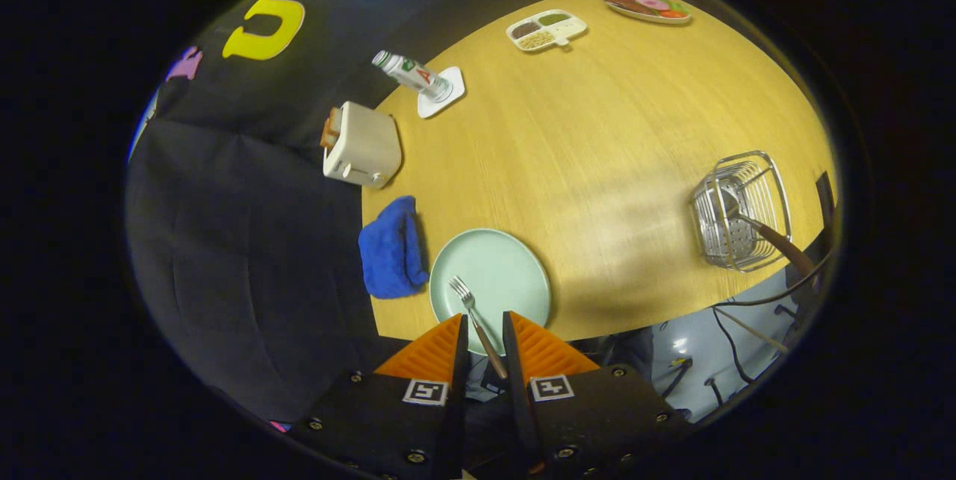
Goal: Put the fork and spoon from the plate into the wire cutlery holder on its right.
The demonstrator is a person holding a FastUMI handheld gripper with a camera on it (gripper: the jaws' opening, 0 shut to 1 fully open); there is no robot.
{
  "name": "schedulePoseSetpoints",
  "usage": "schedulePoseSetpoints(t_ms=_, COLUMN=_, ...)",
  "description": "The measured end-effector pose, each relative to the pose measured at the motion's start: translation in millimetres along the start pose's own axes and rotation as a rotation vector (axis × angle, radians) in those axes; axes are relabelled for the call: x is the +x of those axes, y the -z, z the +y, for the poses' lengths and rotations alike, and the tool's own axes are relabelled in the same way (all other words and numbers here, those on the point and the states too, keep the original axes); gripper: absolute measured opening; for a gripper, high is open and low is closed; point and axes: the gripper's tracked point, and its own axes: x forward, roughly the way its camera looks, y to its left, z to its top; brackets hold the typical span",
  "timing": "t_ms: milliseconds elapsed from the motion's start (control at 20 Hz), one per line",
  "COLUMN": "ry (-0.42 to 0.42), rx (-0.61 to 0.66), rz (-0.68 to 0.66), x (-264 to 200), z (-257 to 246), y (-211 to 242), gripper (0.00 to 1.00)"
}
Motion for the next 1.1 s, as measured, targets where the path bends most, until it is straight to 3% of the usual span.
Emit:
schedulePoseSetpoints(t_ms=500, ry=0.052, rx=-0.234, rz=0.333, x=91.0, z=20.8, y=68.5, gripper=0.26)
schedulePoseSetpoints(t_ms=600, ry=0.063, rx=-0.271, rz=0.367, x=104.8, z=23.5, y=76.8, gripper=0.26)
schedulePoseSetpoints(t_ms=650, ry=0.069, rx=-0.290, rz=0.380, x=109.6, z=24.2, y=80.2, gripper=0.40)
schedulePoseSetpoints(t_ms=700, ry=0.084, rx=-0.308, rz=0.389, x=114.2, z=22.6, y=81.6, gripper=0.44)
schedulePoseSetpoints(t_ms=1100, ry=0.191, rx=-0.375, rz=0.429, x=142.3, z=-3.4, y=85.7, gripper=0.44)
